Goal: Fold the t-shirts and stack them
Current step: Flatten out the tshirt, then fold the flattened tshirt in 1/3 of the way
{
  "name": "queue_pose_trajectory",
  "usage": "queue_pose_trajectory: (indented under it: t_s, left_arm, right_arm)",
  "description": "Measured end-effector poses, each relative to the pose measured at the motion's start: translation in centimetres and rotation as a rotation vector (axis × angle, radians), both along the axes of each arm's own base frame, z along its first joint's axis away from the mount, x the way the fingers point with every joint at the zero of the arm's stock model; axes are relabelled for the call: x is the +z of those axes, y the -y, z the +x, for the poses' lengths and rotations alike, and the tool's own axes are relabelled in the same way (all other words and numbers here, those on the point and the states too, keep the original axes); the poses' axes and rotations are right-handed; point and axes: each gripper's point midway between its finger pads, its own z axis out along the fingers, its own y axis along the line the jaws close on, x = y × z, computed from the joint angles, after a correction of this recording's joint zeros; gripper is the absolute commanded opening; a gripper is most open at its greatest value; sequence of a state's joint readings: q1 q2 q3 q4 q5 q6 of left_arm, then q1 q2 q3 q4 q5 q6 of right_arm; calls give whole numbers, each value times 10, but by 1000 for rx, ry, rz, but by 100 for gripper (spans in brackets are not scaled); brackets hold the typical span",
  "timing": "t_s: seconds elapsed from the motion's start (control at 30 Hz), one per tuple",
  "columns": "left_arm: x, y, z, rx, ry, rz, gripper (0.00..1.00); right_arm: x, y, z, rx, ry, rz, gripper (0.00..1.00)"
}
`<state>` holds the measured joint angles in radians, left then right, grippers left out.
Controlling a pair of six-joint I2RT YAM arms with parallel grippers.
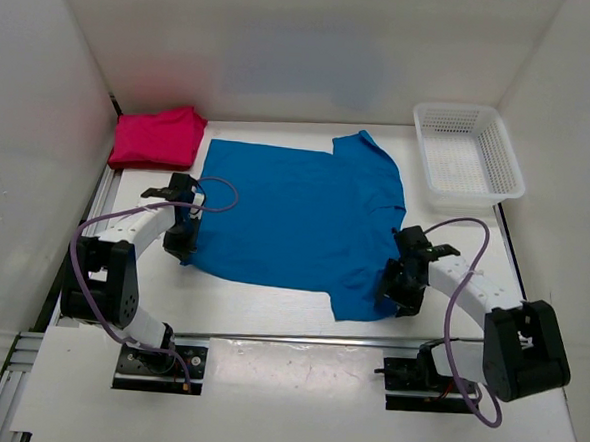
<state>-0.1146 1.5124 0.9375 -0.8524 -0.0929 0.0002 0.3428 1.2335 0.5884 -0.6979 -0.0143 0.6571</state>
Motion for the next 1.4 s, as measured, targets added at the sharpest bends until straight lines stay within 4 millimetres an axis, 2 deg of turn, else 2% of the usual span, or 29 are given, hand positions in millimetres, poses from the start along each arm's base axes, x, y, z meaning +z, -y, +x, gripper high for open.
queue_pose_trajectory:
  t_s: [0.03, 0.1, 0.13, 0.2, 0.37, 0.43, 0.5, 0.63, 0.8, 0.9, 0.93, 1.0, 1.07, 1.13, 1.23, 1.4]
  left_arm:
    - [0, 0, 0, 0, 0, 0, 10]
    - [0, 0, 0, 0, 0, 0, 10]
    - [0, 0, 0, 0, 1, -1, 10]
    - [1, 0, 0, 0, 3, -1, 10]
    - [7, 0, -2, 0, 15, -1, 10]
    - [11, -2, -7, 1, 9, 4, 10]
    - [15, -3, -13, 2, -1, 10, 10]
    - [25, -6, -26, 0, 0, 23, 10]
    - [25, -11, -58, -17, -34, 57, 10]
    - [19, -16, -81, -22, -98, 79, 10]
    - [19, -17, -87, -22, -111, 86, 10]
    - [20, -20, -92, -21, -122, 97, 10]
    - [22, -20, -91, -21, -121, 100, 10]
    - [27, -20, -85, -21, -122, 100, 10]
    - [32, -17, -67, -21, -113, 100, 10]
    - [32, -13, -26, -13, -122, 100, 10]
  right_arm:
    - [-1, 1, 0, -2, -15, -14, 49]
    - [-3, 5, 0, -4, -38, -41, 33]
    - [-4, 6, 0, -7, -44, -48, 14]
    - [-5, 7, 0, -14, -50, -49, 0]
    - [-2, 6, -2, -25, -27, -40, 0]
    - [7, 4, -12, -22, -10, -45, 0]
    - [24, -3, -22, -3, 45, -26, 0]
    - [59, -17, -57, 34, 103, 45, 0]
    - [78, -23, -107, 94, 21, 40, 0]
    - [94, -27, -118, 129, -13, -8, 0]
    - [101, -30, -116, 129, -9, -21, 0]
    - [121, -42, -97, 120, 44, -34, 0]
    - [138, -52, -70, 111, 110, -39, 0]
    - [147, -53, -38, 85, 162, -54, 0]
    - [141, -45, 8, 64, 204, -101, 0]
    - [107, -27, 68, 104, 175, -201, 0]
